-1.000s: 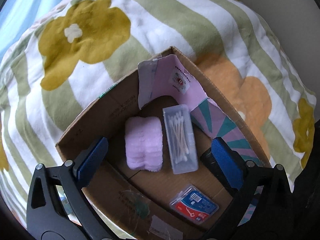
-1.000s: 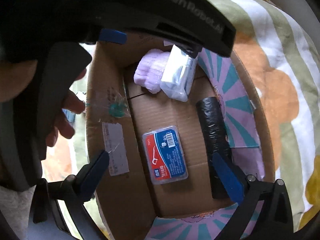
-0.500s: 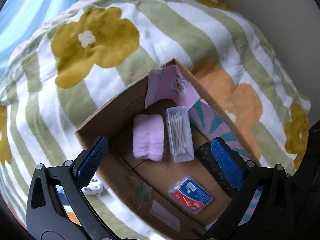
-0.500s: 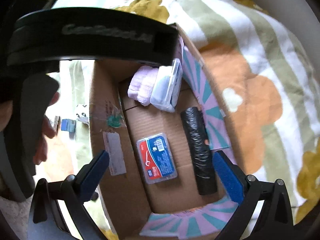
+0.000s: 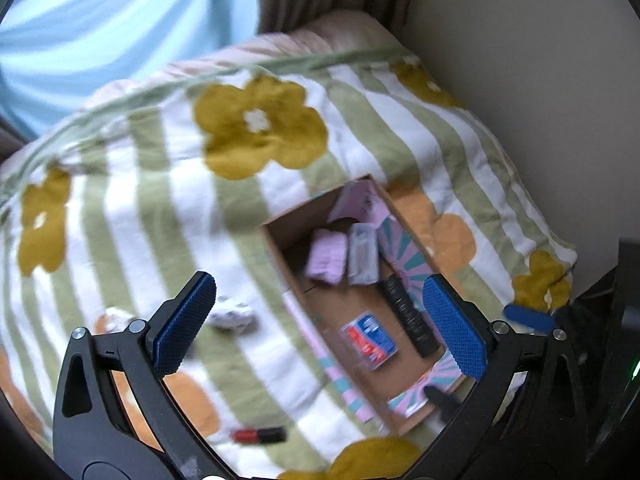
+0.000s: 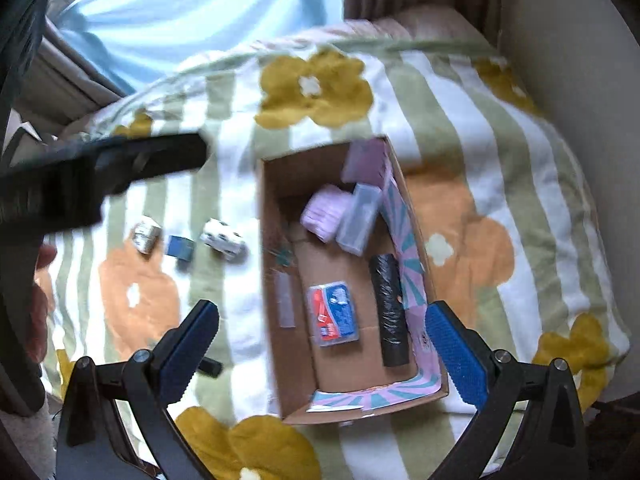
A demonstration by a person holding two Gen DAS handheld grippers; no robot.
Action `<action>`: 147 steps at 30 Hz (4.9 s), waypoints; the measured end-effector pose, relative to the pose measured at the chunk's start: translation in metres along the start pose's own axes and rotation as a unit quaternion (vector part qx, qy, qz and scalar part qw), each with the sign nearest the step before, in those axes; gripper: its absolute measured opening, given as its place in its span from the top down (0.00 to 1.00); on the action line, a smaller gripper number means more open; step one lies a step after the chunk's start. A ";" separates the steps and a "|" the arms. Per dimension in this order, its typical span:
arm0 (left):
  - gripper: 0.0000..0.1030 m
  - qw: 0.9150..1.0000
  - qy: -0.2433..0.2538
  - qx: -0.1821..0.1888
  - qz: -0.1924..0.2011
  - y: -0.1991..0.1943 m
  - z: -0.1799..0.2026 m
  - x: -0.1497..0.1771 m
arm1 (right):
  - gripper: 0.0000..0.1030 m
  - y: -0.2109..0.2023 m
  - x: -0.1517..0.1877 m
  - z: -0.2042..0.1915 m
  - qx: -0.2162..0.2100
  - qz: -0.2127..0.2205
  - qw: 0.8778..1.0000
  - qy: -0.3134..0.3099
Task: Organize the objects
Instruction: 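Withdraw both tools from the cardboard box, then move the left tool toward the white tissue pack while the right approaches the red lipstick, then grasp the white tissue pack with the left tool while the right grasps the lipstick, then lift and carry the tissue pack and lipstick over the cardboard box with both tools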
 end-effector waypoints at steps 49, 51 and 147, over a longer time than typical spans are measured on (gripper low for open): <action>0.00 0.993 -0.085 -0.086 -0.013 0.006 -0.257 0.209 | 0.00 0.104 0.126 -0.160 -0.021 0.005 1.000 0.007; 0.00 0.994 -0.071 -0.087 -0.019 0.030 -0.263 0.208 | 0.00 0.122 0.141 -0.161 -0.016 -0.004 1.000 0.009; 0.56 0.984 -0.129 -0.122 0.026 -0.122 -0.121 0.191 | 0.21 -0.046 0.049 -0.107 -0.044 0.111 0.993 -0.020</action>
Point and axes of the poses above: each gripper's, at about its wrist camera, not at the fingertips, and y roughly the way its jaws point, z to its right, x to its underside, the point moved 6 cm from there along y, roughly the way its jaws point, and after that the axes turned 10 degrees about y, right-handed, at the moved point
